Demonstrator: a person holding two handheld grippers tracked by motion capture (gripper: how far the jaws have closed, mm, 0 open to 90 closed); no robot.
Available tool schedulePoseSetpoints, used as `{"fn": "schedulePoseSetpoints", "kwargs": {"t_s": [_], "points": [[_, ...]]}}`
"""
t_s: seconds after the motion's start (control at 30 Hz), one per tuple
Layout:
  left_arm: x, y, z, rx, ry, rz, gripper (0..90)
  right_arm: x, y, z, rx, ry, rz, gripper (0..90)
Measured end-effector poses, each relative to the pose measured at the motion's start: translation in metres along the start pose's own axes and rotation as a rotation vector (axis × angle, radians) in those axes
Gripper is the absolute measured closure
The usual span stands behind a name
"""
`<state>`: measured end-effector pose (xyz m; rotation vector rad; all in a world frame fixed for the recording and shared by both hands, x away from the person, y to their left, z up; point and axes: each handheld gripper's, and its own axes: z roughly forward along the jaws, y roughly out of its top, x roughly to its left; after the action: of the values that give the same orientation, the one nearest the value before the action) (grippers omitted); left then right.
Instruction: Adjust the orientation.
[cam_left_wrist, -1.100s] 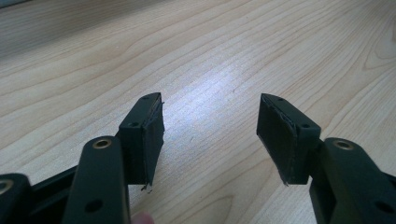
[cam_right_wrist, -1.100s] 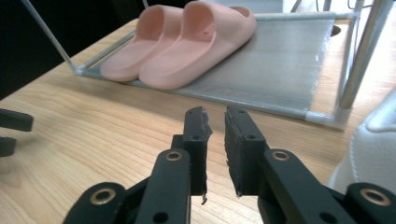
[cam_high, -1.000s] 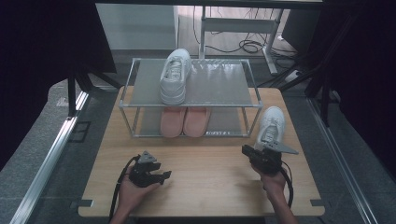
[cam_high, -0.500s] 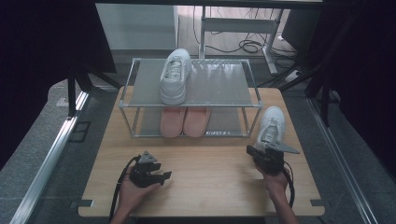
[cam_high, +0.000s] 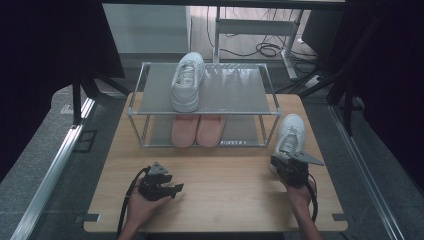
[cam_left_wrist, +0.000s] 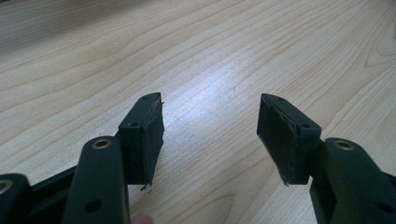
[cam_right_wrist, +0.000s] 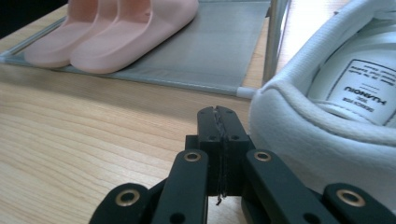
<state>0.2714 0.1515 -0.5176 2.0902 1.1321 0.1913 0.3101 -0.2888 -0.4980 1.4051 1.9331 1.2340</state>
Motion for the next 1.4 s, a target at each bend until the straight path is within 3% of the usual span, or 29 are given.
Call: {"fn": "schedulePoseSetpoints", "kwargs": {"t_s": [0.3, 0.57, 1.03, 1.4], "points": [[-0.001, 0.000, 0.001, 0.001, -0.001, 0.002, 41.7, 0.002, 0.002, 0.007, -0.008, -0.020, -0.013, 89.4], [0.000, 0.000, -0.001, -0.004, 0.002, -0.001, 41.8, 0.000, -0.001, -0.002, -0.009, -0.048, -0.012, 89.6], [0.000, 0.000, -0.001, -0.003, 0.000, -0.001, 41.8, -0.021, -0.012, -0.027, -0.027, -0.091, 0.031, 89.6], [0.000, 0.000, 0.000, 0.000, 0.000, -0.002, 41.8, -0.045, -0.022, -0.047, -0.054, -0.125, 0.078, 89.6]]}}
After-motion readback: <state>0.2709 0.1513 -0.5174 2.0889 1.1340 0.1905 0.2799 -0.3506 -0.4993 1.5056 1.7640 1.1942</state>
